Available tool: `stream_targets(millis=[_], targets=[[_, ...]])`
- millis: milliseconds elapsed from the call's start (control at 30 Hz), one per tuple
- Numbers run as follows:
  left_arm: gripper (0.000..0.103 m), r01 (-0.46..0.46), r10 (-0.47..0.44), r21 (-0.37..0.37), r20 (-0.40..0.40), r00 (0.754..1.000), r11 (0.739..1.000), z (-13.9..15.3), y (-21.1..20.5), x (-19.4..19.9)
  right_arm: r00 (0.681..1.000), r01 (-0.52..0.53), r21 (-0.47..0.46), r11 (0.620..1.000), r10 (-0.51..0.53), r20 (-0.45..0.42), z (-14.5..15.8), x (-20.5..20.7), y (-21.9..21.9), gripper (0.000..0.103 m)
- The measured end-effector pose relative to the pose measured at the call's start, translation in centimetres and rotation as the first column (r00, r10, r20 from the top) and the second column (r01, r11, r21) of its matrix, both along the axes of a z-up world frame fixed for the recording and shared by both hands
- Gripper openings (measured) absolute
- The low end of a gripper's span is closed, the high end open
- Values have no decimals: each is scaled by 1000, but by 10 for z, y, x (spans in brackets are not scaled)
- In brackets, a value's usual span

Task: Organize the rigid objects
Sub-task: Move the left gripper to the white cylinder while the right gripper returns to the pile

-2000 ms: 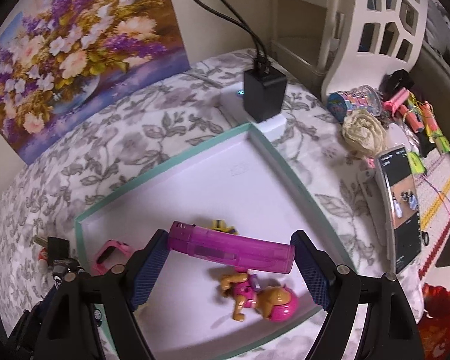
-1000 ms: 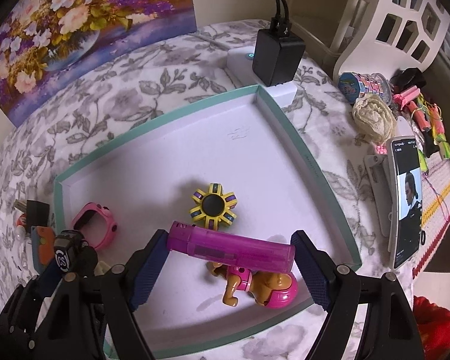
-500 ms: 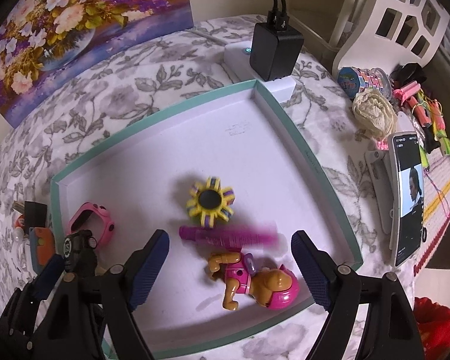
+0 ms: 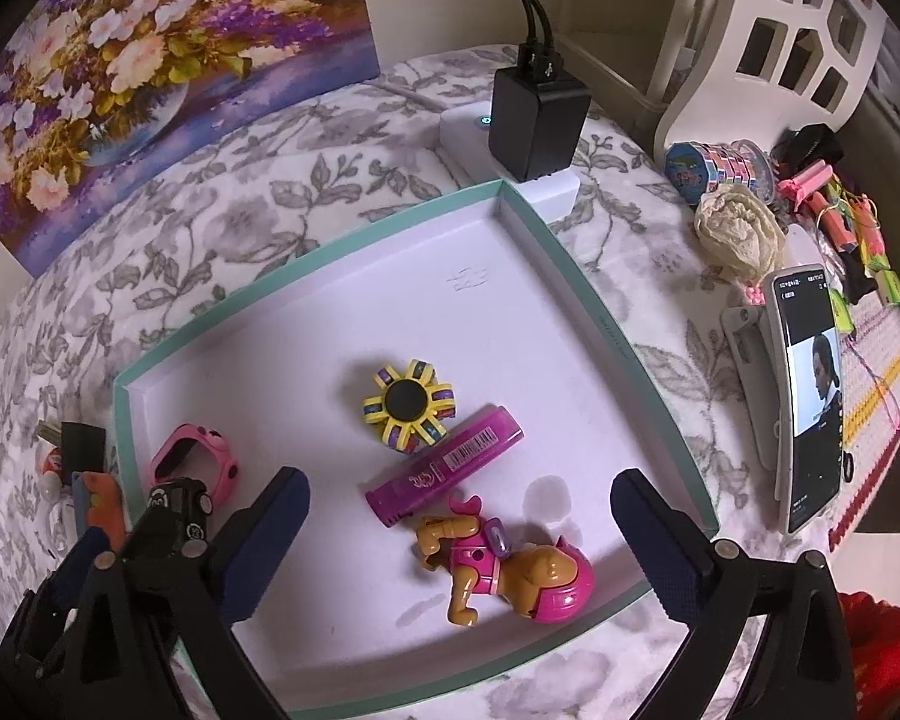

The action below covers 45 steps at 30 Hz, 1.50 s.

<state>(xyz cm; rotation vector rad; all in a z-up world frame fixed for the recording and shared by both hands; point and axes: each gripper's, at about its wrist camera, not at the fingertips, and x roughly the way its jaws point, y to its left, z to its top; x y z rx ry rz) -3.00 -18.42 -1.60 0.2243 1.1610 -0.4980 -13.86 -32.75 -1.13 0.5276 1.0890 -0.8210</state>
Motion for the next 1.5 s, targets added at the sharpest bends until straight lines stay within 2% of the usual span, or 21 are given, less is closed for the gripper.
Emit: stream_targets(millis=[367,433,467,567,833,900,1100,1267,1500], targets=[[62,-122,122,-1,-1,993,993,5,34,23,1000,-16,-14,1000,16,10,6,3,6,102],[71,-154,154,2,-2,988,988,6,43,29,1000,-29,-17,999,29,8,6,5,10,102],[84,-167,167,4,-5,986,986,5,46,31,999,-37,-20,999,37,7,6,7,11,102],[86,-206,206,1,-25,978,978,5,61,39,999,-49,-30,998,49,2,7,10,14,102],[88,-326,326,8,5,945,945,9,97,56,996,-86,-72,994,85,-9,10,22,32,103],[93,-350,350,15,16,937,937,10,105,59,995,-100,-85,991,100,-13,11,27,39,103],[95,-408,408,-16,2,913,913,15,129,73,986,-160,-90,983,163,22,17,42,63,103],[95,-444,444,-6,22,896,896,15,151,80,969,-241,-94,966,246,39,19,60,96,103],[95,-524,524,-19,-21,852,852,7,196,95,932,-352,-101,930,359,55,19,83,138,103]])
